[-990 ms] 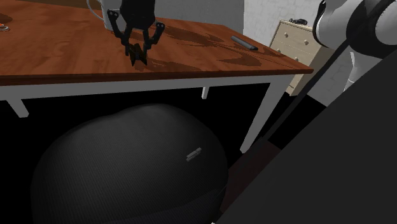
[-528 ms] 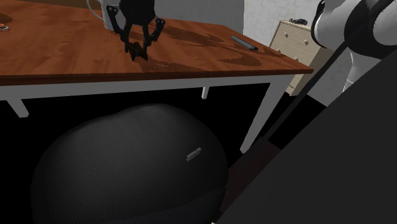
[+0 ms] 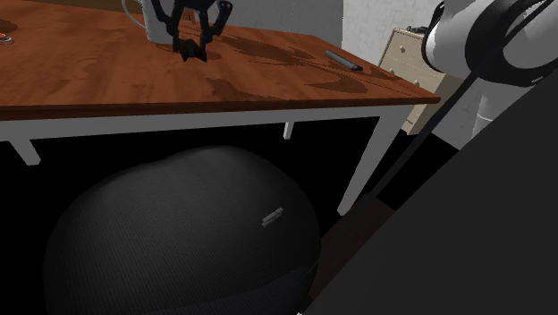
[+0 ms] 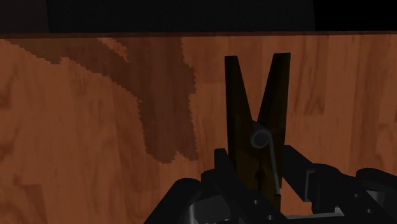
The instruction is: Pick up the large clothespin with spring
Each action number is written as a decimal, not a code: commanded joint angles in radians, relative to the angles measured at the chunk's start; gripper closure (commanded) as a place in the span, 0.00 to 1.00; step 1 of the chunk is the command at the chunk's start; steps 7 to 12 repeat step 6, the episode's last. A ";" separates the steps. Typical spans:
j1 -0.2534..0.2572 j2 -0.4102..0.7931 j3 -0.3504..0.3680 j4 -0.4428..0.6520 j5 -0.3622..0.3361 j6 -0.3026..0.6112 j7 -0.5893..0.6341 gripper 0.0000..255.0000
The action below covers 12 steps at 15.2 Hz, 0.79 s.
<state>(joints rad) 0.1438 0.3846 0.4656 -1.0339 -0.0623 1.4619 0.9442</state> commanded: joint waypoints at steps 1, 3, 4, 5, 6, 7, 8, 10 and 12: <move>0.018 0.027 0.000 0.074 -0.013 -0.048 0.008 1.00; 0.039 0.060 -0.001 0.156 -0.029 -0.097 0.014 1.00; 0.052 0.080 -0.002 0.204 -0.038 -0.125 0.017 1.00; 0.054 0.084 -0.003 0.212 -0.039 -0.129 0.017 1.00; 0.054 0.084 -0.003 0.212 -0.039 -0.129 0.017 1.00; 0.054 0.084 -0.003 0.212 -0.039 -0.129 0.017 1.00; 0.054 0.084 -0.003 0.212 -0.039 -0.129 0.017 1.00; 0.054 0.084 -0.003 0.212 -0.039 -0.129 0.017 1.00; 0.054 0.084 -0.003 0.212 -0.039 -0.129 0.017 1.00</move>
